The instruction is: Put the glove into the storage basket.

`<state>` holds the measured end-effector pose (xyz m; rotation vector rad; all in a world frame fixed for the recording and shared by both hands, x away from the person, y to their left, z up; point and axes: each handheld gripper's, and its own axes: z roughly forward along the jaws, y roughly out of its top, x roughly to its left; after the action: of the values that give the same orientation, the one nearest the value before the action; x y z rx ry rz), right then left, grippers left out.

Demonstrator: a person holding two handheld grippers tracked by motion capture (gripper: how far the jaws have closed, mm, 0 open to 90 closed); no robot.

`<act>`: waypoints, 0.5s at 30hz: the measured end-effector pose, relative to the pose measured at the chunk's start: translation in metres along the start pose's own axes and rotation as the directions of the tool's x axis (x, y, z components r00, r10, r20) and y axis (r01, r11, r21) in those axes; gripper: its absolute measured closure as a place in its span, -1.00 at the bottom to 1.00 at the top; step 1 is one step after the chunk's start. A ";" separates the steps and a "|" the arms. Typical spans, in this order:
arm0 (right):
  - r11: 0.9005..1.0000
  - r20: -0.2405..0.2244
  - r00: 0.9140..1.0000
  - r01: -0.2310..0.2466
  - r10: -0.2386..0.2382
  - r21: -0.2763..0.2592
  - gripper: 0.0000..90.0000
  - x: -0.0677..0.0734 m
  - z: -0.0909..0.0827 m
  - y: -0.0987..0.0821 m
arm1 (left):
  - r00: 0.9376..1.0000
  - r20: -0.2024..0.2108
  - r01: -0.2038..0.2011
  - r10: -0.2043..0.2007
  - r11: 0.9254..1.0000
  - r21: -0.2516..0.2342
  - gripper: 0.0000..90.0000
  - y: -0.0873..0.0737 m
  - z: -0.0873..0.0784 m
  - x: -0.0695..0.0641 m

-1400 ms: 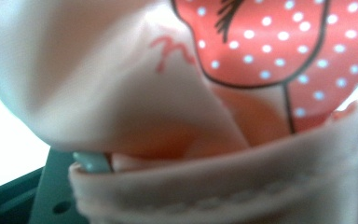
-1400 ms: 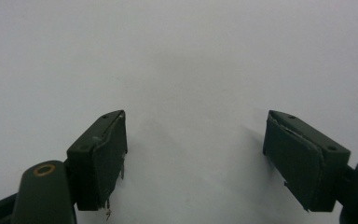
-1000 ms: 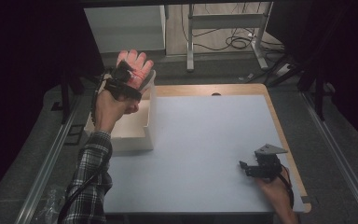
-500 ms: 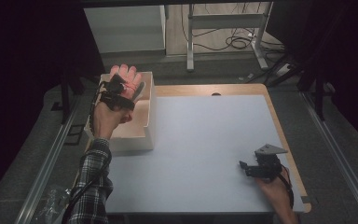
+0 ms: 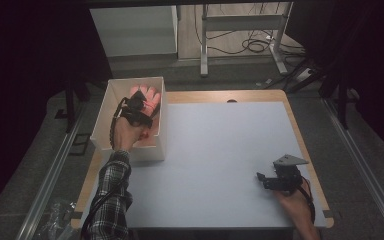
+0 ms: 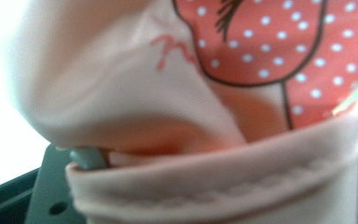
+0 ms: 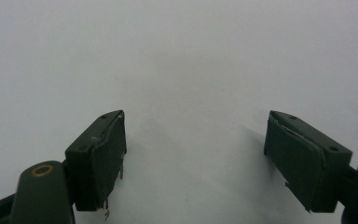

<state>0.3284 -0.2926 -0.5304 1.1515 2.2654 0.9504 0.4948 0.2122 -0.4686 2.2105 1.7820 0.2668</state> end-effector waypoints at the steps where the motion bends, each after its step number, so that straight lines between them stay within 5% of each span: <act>1: 1.000 0.000 1.000 0.000 0.000 0.000 -0.53 0.000 0.000 0.000 | 1.000 0.000 0.000 0.000 1.000 0.011 -0.26 0.002 0.003 -0.001; 15: 1.000 0.000 1.000 0.001 -0.001 0.000 -0.53 0.000 0.000 0.000 | 0.999 0.034 -0.007 0.003 0.995 0.103 -0.36 0.010 0.029 -0.012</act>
<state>0.3284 -0.2927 -0.5304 1.1509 2.2656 0.9501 0.5103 0.1952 -0.4918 2.2753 1.8106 0.1401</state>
